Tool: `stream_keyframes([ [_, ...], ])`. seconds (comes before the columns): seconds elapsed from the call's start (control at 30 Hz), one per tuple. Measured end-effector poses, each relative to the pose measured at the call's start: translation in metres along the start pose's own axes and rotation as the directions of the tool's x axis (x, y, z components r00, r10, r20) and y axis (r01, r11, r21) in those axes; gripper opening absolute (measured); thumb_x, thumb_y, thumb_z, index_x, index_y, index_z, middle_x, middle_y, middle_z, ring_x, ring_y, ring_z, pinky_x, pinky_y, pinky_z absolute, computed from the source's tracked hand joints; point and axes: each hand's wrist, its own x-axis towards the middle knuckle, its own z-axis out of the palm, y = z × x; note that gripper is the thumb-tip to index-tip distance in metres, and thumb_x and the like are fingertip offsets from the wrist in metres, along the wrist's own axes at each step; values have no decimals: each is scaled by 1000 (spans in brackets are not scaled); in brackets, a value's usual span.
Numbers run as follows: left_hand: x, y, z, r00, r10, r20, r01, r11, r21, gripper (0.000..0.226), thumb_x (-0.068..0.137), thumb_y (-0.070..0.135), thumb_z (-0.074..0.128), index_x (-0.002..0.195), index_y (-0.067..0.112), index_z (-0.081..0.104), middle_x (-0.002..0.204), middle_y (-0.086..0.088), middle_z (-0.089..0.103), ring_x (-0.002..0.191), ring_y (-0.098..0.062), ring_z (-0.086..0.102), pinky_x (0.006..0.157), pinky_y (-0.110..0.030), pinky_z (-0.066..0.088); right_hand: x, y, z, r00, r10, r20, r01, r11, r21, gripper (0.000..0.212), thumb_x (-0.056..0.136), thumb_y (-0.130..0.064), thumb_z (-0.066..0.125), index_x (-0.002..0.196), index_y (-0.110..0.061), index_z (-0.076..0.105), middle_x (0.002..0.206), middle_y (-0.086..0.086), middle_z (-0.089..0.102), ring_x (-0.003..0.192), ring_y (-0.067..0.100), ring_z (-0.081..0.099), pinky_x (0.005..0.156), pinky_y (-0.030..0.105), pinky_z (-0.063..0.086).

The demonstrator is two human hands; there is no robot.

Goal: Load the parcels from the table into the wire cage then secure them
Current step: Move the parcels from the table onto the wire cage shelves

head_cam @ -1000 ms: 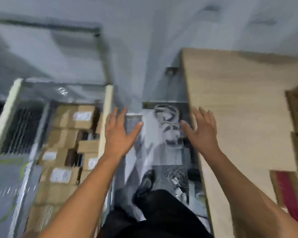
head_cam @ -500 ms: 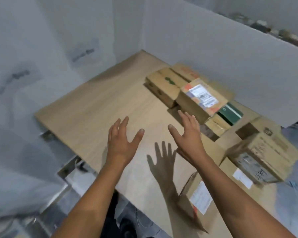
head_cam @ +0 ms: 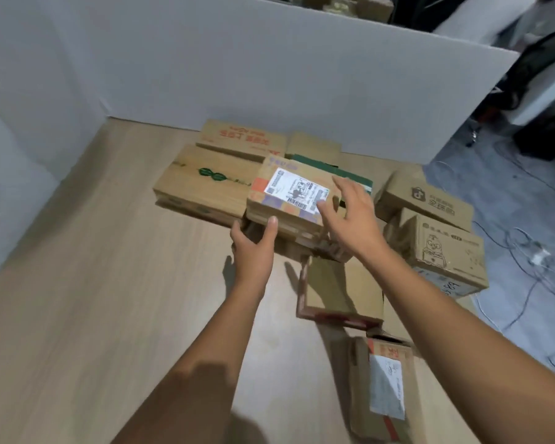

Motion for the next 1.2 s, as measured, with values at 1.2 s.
stream_keyframes([
  [1.2,-458,-157,-113,387,-23,-922,-470,855,-219,60,91,29,67,146,21,45,136,-4,69,123,-25,67,96,-37,59,-356,-102,65,68,-583,810,-312,759,572,67,67,-64,78,130,-62,53,141,-2,48,125,14,61,103,42,55],
])
